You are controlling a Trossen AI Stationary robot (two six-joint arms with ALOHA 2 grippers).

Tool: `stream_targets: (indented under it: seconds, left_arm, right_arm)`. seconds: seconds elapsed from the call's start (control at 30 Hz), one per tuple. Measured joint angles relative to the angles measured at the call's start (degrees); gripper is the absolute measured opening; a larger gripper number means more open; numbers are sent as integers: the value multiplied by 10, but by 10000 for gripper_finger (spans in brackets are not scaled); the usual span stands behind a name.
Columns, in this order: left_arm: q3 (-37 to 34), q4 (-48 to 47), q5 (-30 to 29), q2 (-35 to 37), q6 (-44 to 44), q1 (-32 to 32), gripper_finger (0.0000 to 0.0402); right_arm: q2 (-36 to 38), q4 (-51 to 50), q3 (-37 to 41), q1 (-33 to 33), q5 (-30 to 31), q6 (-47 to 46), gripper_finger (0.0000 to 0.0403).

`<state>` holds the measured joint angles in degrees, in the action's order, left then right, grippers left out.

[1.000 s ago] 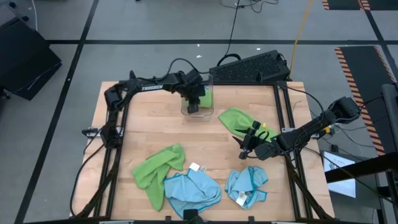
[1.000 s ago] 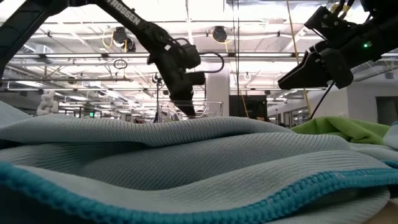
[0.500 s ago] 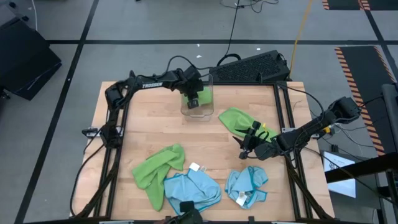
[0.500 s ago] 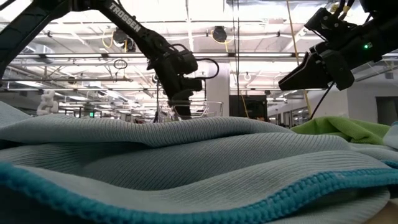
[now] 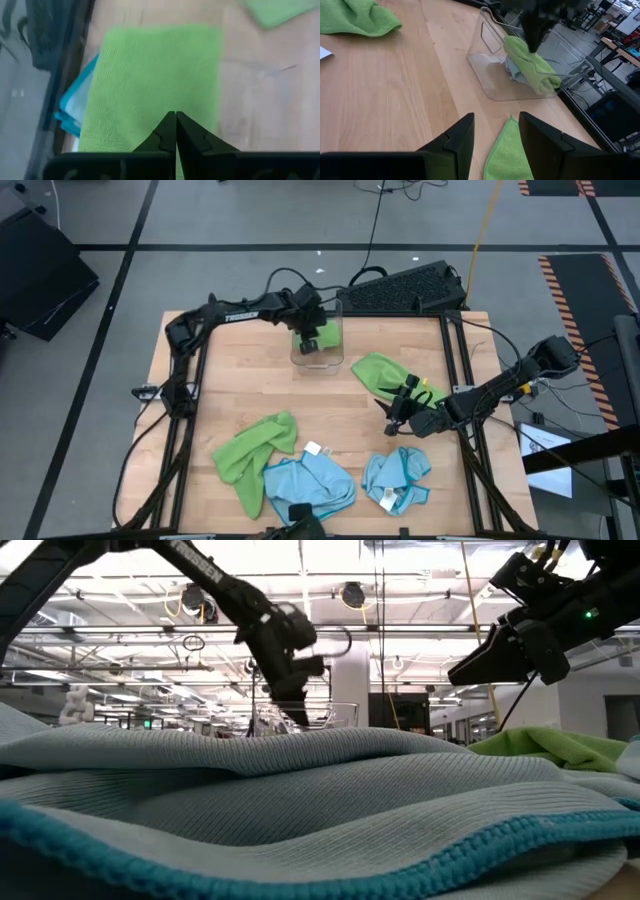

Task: Fold microfiber towels
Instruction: Put the center green towel into the transparent bin, then fold the right blue towel

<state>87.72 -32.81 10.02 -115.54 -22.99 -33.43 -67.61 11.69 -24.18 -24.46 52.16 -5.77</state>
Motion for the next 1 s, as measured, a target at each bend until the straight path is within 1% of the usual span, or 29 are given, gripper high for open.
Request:
stream_targets:
  seconds: [0.07,0.17,0.3,0.43,0.63,0.77,0.83,1.0]
  left_arm:
    - [0,1,-2,-14,0,-4,7]
    - [0,9,-26,-31,-5,-4,3]
    - [0,14,-34,-36,-19,-2,12]
    - [-1,7,-49,-1,-19,4,4]
    - [-1,-36,-61,89,35,33,11]
    - [-3,-85,-61,147,72,85,3]
    - [-19,-90,-65,174,84,121,5]
    - [-98,-71,-134,239,130,236,10]
  right_arm:
    - [0,0,0,0,0,0,146]
    - [0,0,0,0,0,0,146]
    - [0,0,0,0,0,-2,146]
    - [0,1,0,0,0,-2,146]
    - [0,1,0,0,-3,-3,146]
    - [0,5,0,0,-47,-10,146]
    - [0,5,0,0,-69,-21,146]
    - [0,11,0,0,-121,-71,146]
